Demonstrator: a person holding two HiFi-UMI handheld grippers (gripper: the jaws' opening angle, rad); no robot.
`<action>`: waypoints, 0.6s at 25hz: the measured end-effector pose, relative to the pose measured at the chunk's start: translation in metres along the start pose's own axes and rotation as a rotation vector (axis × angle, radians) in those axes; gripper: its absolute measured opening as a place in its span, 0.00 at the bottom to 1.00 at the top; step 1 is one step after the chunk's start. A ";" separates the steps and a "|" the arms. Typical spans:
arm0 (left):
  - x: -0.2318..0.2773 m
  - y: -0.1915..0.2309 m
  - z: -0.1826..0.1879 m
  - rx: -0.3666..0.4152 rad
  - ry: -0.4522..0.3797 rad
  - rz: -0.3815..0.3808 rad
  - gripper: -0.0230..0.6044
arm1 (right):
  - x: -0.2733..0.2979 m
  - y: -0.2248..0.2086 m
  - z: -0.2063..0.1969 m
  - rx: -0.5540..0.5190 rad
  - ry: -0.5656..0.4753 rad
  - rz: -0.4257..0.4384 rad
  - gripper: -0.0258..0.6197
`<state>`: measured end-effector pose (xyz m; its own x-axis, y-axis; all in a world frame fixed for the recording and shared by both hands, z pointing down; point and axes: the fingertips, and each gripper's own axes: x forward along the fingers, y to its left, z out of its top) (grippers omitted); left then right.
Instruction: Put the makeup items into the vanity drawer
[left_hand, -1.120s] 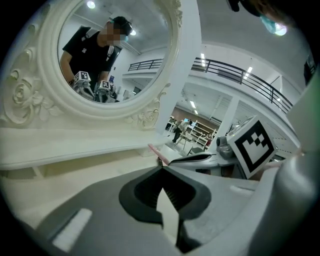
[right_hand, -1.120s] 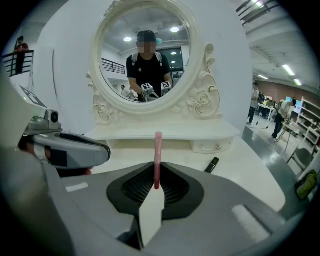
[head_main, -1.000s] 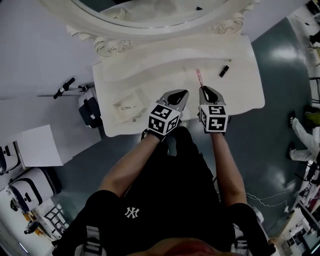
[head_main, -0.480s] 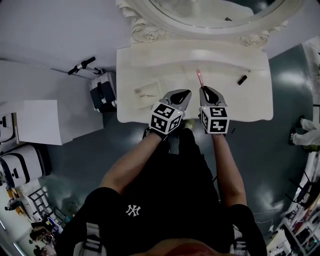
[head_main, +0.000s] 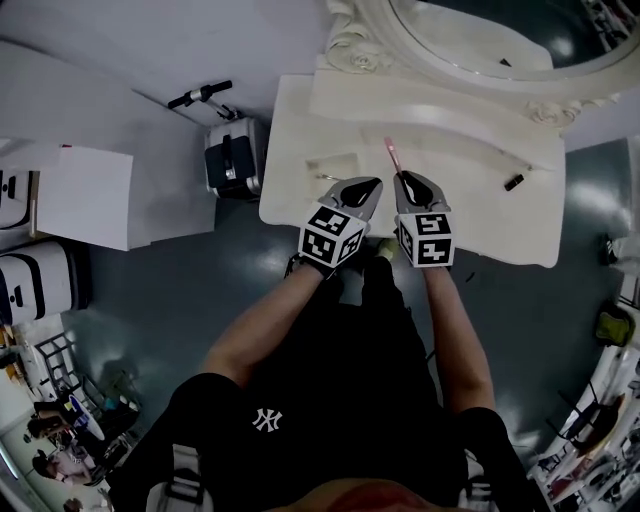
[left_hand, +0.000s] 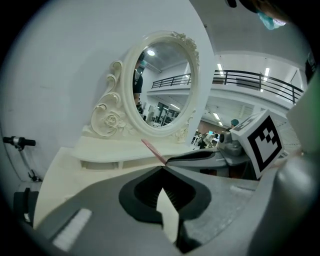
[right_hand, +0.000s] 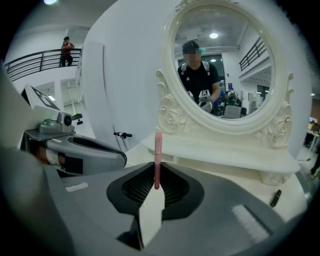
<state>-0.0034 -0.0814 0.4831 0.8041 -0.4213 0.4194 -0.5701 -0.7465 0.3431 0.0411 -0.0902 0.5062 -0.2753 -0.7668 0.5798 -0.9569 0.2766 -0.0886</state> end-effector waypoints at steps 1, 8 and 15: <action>-0.005 0.005 -0.001 -0.008 -0.004 0.015 0.04 | 0.005 0.008 0.001 -0.016 0.005 0.020 0.14; -0.035 0.043 -0.013 -0.064 -0.021 0.099 0.04 | 0.037 0.058 -0.006 -0.125 0.062 0.141 0.14; -0.051 0.072 -0.024 -0.118 -0.027 0.159 0.04 | 0.063 0.092 -0.021 -0.267 0.152 0.254 0.14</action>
<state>-0.0896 -0.1009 0.5067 0.7054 -0.5443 0.4540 -0.7051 -0.6046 0.3707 -0.0625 -0.1007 0.5511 -0.4639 -0.5662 0.6813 -0.7970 0.6024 -0.0421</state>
